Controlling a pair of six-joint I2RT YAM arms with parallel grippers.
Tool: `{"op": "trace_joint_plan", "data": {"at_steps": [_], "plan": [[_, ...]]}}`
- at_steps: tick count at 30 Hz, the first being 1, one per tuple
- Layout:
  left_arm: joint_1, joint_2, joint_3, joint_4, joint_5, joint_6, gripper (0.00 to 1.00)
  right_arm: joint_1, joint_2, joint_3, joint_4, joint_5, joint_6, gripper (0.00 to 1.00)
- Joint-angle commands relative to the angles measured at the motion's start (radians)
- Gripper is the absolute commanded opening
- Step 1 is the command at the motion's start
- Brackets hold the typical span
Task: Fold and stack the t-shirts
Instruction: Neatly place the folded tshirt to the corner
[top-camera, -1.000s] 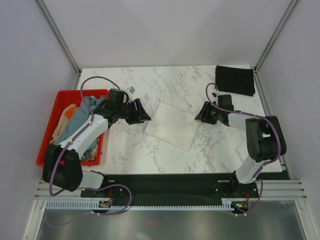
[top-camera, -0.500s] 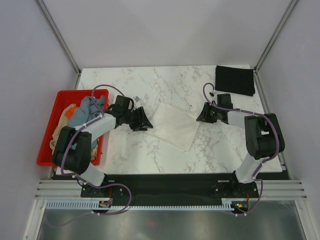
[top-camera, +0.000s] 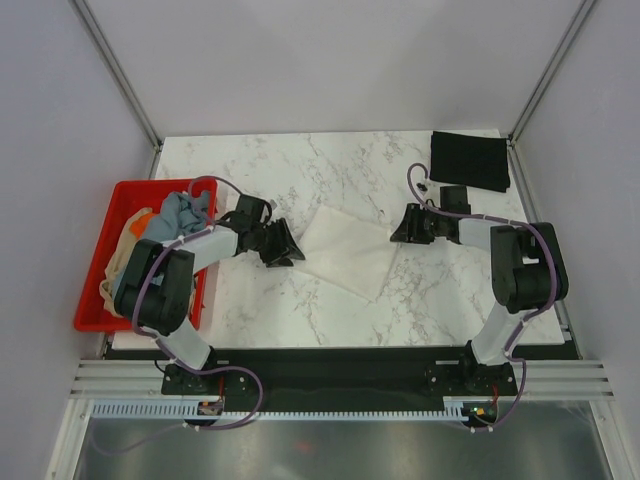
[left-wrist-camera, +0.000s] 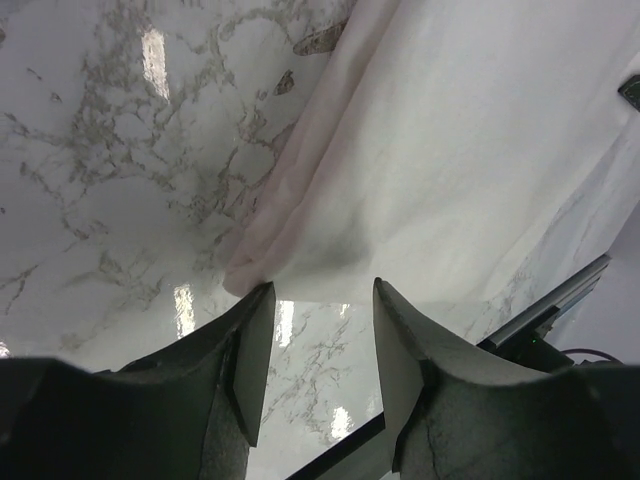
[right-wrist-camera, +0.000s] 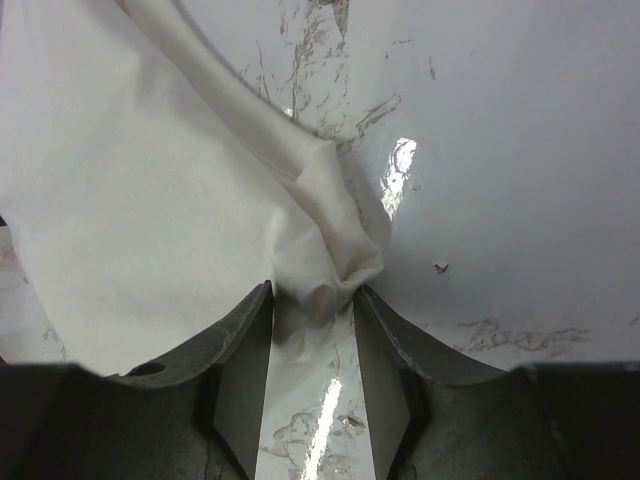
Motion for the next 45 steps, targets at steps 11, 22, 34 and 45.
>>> {"op": "trace_joint_plan", "data": {"at_steps": [11,22,34,45], "plan": [[0.006,-0.152,0.096,-0.114,-0.038,0.045,0.53,-0.028,0.089,0.070,-0.133,-0.062,-0.150,0.58],[0.008,-0.294,0.192,-0.207,0.081,0.184,0.54,-0.028,0.058,0.102,-0.095,0.002,-0.205,0.04],[0.008,-0.300,0.175,-0.238,0.131,0.282,0.54,-0.031,-0.037,0.344,-0.228,0.226,-0.265,0.00],[0.008,-0.299,0.159,-0.238,0.158,0.299,0.54,-0.030,0.049,0.519,-0.299,0.399,-0.323,0.00]]}}
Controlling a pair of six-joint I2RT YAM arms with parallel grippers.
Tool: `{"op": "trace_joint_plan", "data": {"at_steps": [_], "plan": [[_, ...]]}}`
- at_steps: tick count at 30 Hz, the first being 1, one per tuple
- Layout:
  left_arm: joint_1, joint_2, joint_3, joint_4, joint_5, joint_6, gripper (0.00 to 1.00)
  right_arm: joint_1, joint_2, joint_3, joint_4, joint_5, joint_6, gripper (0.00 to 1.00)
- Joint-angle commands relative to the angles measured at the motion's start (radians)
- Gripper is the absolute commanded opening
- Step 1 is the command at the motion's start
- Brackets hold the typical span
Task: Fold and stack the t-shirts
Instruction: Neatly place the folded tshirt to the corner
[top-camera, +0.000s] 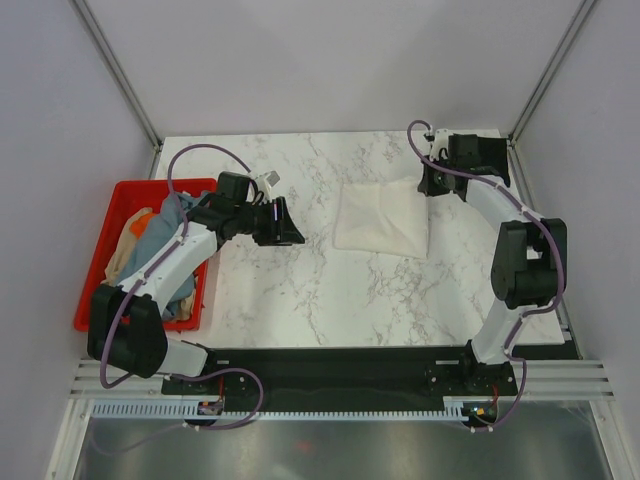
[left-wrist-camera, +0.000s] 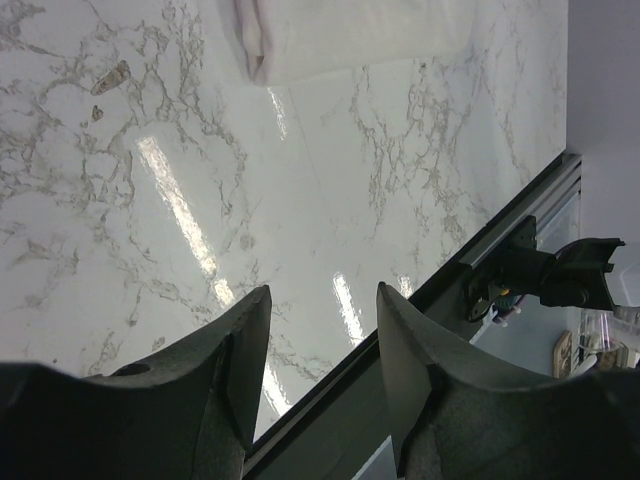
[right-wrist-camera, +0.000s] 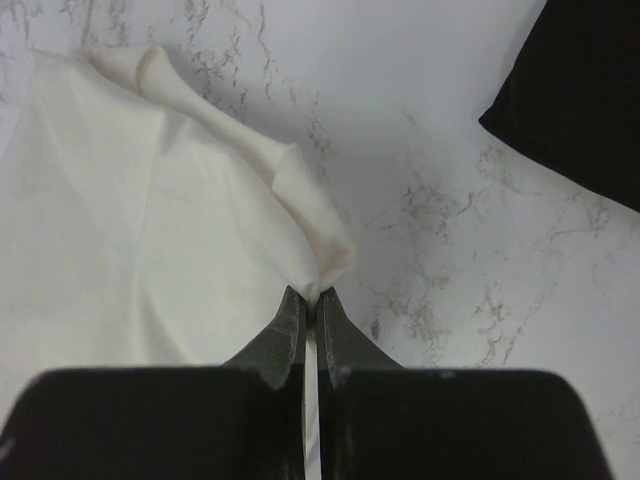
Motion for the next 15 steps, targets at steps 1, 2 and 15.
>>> {"op": "trace_joint_plan", "data": {"at_steps": [1,2,15], "plan": [[0.005,-0.024,0.003,0.005,0.015,0.049,0.54,-0.008,0.024,0.081,-0.005,0.101,-0.043,0.00],[0.005,-0.024,0.001,0.003,0.013,0.050,0.54,-0.008,0.029,0.089,-0.005,0.132,-0.046,0.00],[0.005,-0.023,-0.010,0.003,0.039,0.046,0.54,-0.086,0.084,0.254,0.012,0.241,-0.153,0.00]]}}
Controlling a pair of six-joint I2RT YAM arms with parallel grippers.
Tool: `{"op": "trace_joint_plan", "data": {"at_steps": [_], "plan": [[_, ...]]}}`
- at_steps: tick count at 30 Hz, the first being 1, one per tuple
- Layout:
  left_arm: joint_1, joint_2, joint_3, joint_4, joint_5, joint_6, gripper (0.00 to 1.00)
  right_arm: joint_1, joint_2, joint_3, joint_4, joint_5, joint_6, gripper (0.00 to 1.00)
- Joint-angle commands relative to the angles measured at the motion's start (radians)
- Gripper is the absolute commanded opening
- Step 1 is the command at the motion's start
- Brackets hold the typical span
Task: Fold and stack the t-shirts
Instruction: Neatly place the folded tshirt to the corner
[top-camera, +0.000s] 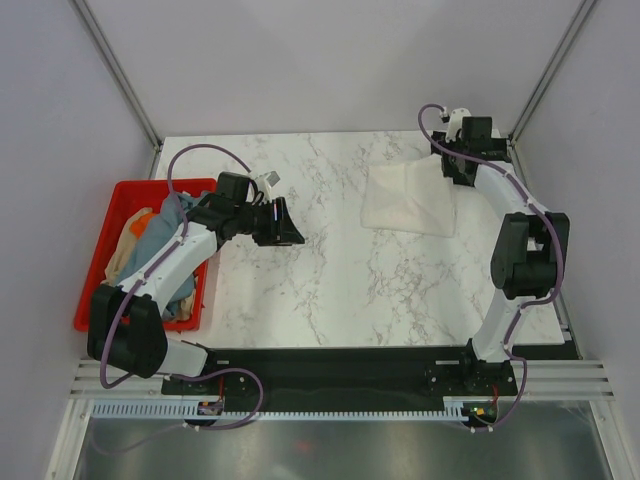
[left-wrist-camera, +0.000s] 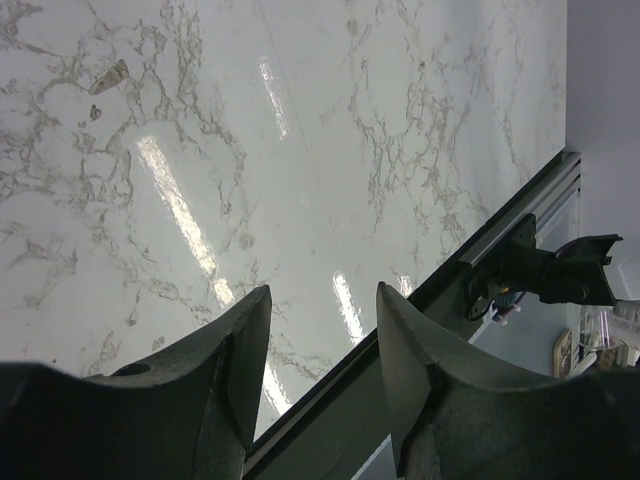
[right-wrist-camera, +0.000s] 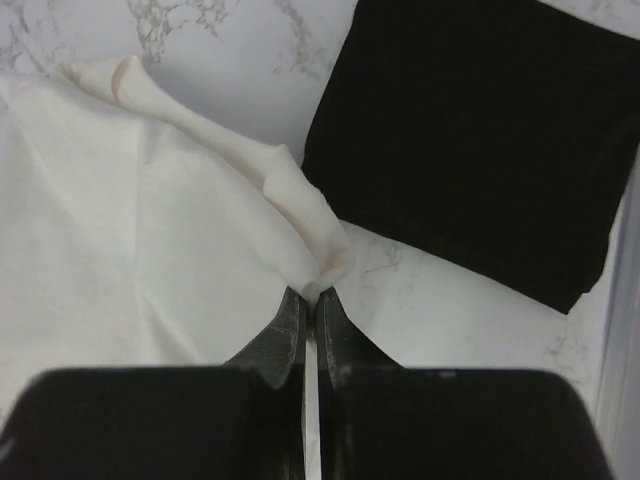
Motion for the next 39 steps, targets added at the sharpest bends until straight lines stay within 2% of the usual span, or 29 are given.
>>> {"op": "trace_joint_plan", "data": {"at_steps": [1,22,27,34,39], "plan": [[0.005,-0.021,-0.011,0.006,0.036,0.040,0.54,-0.038,0.009,0.094,0.039,0.046,-0.050,0.00],[0.005,-0.010,-0.014,0.005,0.037,0.043,0.54,-0.119,0.118,0.361,0.018,0.098,-0.125,0.00],[0.005,-0.003,-0.012,0.007,0.033,0.043,0.54,-0.154,0.190,0.469,-0.002,0.080,-0.143,0.00],[0.005,0.013,-0.012,0.006,0.040,0.041,0.54,-0.193,0.404,0.696,-0.051,0.092,-0.165,0.00],[0.005,0.029,-0.009,0.005,0.054,0.040,0.54,-0.219,0.530,0.822,-0.013,0.124,-0.154,0.00]]}}
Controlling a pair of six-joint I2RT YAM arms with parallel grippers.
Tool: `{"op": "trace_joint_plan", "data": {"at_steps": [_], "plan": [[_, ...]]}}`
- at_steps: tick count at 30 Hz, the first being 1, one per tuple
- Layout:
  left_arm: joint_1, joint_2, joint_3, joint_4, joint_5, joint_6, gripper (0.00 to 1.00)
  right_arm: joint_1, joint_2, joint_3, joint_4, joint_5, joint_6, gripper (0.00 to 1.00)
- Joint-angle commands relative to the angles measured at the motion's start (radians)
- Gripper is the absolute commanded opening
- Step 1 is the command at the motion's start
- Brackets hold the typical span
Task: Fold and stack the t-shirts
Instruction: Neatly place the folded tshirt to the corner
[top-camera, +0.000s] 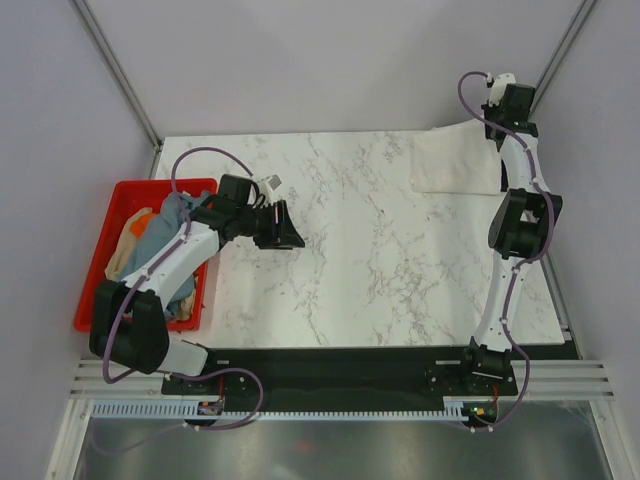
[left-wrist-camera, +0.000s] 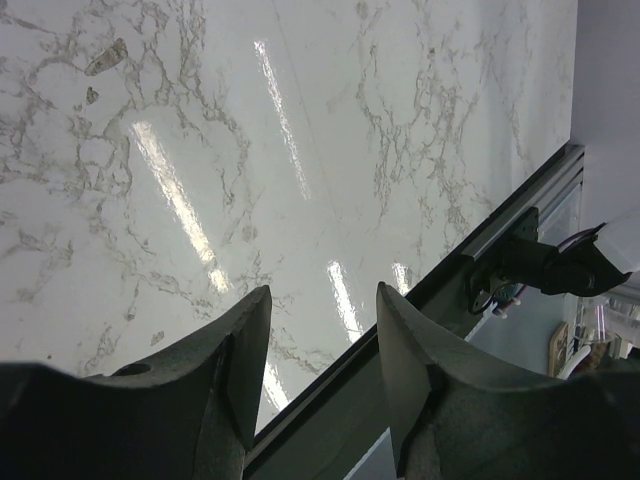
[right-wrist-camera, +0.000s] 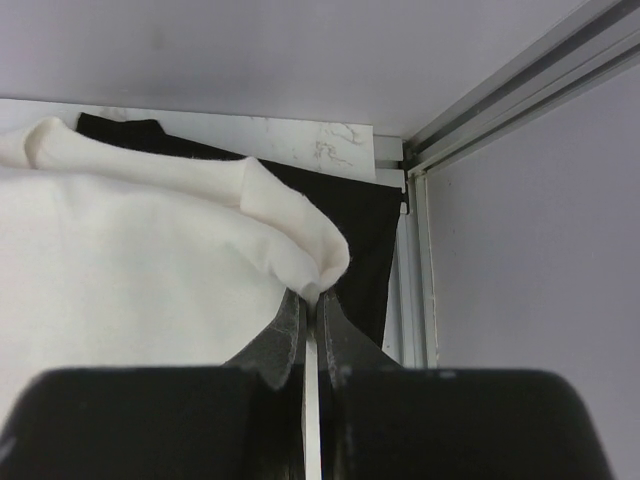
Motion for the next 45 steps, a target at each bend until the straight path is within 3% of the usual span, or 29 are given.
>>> {"op": "trace_joint_plan", "data": {"at_steps": [1,5,10,15,22,27,35,40,43,45], "plan": [[0.005,0.018,0.004,0.011,0.050,0.040,0.54,-0.024,0.088,0.097,0.100,0.055,0.011,0.00],[0.005,0.030,0.002,0.008,0.050,0.038,0.54,-0.036,0.171,0.135,0.186,0.164,0.017,0.00],[0.005,0.038,-0.002,0.009,0.043,0.038,0.54,-0.041,0.182,0.107,0.261,0.060,0.038,0.00],[0.005,0.046,0.004,0.009,0.044,0.038,0.54,-0.032,0.042,-0.118,0.361,-0.024,0.023,0.00],[0.005,0.024,0.004,0.009,0.054,0.038,0.54,-0.032,-0.182,-0.209,0.211,0.012,0.021,0.00],[0.005,0.013,0.002,0.008,0.078,0.036,0.54,-0.032,-0.225,-0.167,0.093,0.021,0.005,0.00],[0.005,0.018,0.007,0.009,0.083,0.036,0.54,-0.038,-0.044,0.122,-0.024,0.061,-0.058,0.01],[0.005,0.056,0.011,0.008,0.090,0.036,0.54,-0.061,0.126,0.205,0.054,0.139,-0.032,0.13],[0.005,0.072,0.010,0.009,0.090,0.036,0.54,-0.082,0.204,0.254,0.116,0.190,0.029,0.12],[0.005,0.078,0.010,0.008,0.081,0.036,0.54,-0.091,0.221,0.242,0.215,0.222,0.066,0.24]]}}
